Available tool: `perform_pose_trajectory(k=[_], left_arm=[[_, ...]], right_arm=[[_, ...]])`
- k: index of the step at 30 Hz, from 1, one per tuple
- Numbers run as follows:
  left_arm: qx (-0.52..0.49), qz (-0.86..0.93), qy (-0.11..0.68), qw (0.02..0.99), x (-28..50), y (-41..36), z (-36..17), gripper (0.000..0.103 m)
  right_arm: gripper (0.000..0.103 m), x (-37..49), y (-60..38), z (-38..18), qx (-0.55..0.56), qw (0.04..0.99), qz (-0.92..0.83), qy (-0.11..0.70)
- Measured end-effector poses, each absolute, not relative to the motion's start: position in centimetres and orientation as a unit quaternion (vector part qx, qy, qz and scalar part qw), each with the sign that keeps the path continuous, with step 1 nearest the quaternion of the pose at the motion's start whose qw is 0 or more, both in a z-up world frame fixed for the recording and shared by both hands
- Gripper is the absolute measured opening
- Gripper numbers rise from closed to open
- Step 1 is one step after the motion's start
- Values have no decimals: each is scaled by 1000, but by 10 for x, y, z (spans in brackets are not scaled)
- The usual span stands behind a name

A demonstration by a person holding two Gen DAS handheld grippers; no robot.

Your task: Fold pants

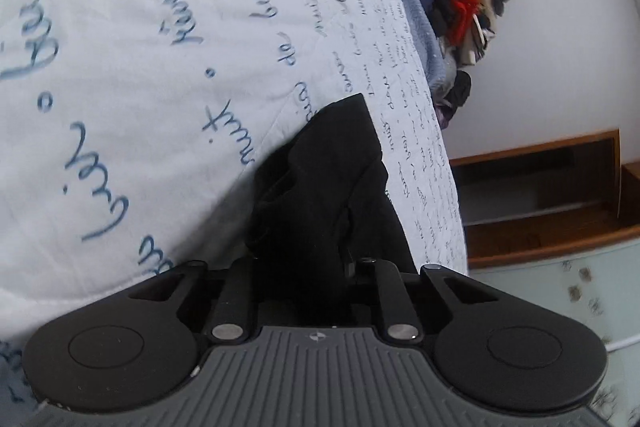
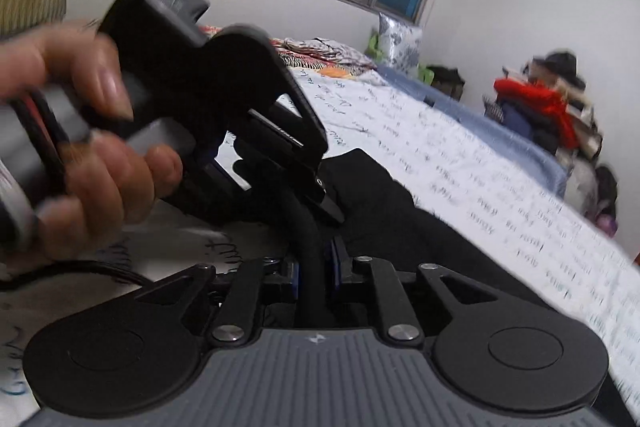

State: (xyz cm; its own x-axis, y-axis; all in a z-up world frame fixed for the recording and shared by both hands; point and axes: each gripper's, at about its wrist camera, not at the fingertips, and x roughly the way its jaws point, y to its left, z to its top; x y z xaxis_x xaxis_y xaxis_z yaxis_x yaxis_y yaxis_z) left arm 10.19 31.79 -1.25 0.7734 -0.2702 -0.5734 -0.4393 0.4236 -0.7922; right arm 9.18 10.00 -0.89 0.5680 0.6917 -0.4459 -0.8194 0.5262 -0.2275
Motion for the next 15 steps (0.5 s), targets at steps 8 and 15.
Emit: perform_pose_trajectory(k=[8,15], left_arm=[[-230,59,326,915,117,241,56,17],[-193,46,316,928,108,207,51,15]], right_arm=[[88,183,-21,-3,257,767,461,364],[88,229,-75,-44,462,654,407,439]])
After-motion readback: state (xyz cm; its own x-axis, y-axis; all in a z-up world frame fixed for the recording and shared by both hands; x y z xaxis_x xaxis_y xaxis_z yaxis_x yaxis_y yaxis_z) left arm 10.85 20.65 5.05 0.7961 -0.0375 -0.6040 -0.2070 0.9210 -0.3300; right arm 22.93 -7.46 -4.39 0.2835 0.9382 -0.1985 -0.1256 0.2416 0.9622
